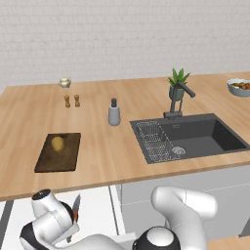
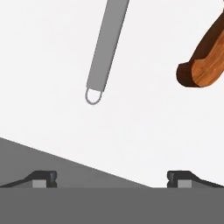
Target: Place the appropriate cutting tool for cutting the potato skin on the cutting board.
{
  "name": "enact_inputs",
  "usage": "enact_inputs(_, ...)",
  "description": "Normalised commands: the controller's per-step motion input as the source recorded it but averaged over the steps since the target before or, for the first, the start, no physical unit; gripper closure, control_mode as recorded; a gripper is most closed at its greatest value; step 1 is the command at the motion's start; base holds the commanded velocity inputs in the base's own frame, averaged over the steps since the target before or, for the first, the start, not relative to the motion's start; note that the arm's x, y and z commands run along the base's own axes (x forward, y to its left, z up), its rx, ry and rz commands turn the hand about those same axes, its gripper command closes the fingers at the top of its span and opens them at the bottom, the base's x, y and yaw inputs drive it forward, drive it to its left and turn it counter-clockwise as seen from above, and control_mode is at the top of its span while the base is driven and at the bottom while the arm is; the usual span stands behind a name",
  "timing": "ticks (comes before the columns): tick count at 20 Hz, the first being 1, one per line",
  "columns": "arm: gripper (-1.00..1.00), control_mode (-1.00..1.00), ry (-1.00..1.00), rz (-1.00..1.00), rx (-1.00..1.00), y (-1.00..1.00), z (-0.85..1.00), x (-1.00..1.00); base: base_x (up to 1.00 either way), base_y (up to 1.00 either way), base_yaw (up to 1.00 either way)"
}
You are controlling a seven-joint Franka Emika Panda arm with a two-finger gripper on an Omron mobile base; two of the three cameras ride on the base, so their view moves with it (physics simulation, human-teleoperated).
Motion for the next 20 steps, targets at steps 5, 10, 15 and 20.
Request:
enact_inputs(5,-1.0,-1.0,0.01,0.0,0.0,0.0,0.0,-0.32,0.0,0.0,0.0)
enact_inputs(10,-1.0,-1.0,0.0,0.0,0.0,0.0,0.0,0.53,0.0,0.0,0.0)
enact_inputs(15,-1.0,-1.0,-0.02,0.0,0.0,0.01,0.0,0.9,0.0,0.0,0.0)
enact_inputs(20,-1.0,-1.0,0.0,-0.08,0.0,0.44,-0.18,0.46,0.0,0.0,0.0)
